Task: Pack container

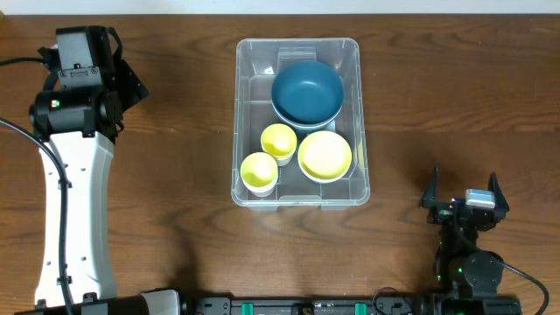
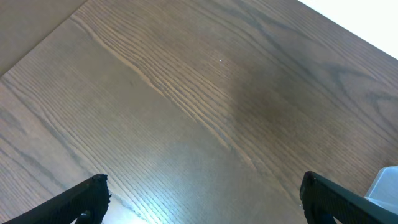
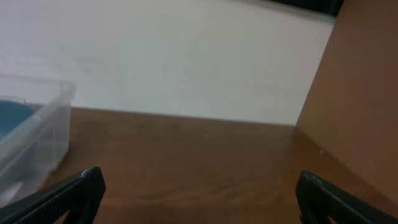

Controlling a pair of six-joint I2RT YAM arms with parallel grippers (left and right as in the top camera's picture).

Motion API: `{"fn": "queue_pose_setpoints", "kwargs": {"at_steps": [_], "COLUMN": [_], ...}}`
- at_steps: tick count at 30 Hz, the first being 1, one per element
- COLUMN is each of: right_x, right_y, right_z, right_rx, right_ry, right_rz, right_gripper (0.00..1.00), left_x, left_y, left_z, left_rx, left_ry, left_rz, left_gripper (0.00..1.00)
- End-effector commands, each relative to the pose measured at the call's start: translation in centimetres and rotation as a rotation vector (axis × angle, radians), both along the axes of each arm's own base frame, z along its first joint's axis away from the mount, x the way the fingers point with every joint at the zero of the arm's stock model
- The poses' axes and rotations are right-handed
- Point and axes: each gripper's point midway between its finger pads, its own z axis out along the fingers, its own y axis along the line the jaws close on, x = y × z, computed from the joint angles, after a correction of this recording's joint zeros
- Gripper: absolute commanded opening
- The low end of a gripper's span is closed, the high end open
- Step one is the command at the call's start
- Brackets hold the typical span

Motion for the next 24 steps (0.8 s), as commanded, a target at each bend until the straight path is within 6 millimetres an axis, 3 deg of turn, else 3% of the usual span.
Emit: {"fn": "queue_pose_setpoints", "kwargs": {"at_steps": [1,16,24], "right_x": [0.1,0.1,0.0], "right_y": [0.5,0.0,0.0], "right_z": [-0.6,-1.2,-3.2], "right_rx": [0.044,0.047,0.055], "right_ry": [0.015,0.04,0.122], "right_rz": [0.051,0.022,0.021], "right_gripper": [0.99,0.99,0.99], "left_x": [-0.1,-0.1,0.4], "left_y": [0.5,0.5,0.5], "left_z": [0.7,0.7,1.1], "left_rx": [0.015,0.015,0.014], "left_ry": [-0.016,-0.016,-0.042], "left_rz": [0.02,0.02,0.024], "left_gripper": [0.98,0.98,0.98]}}
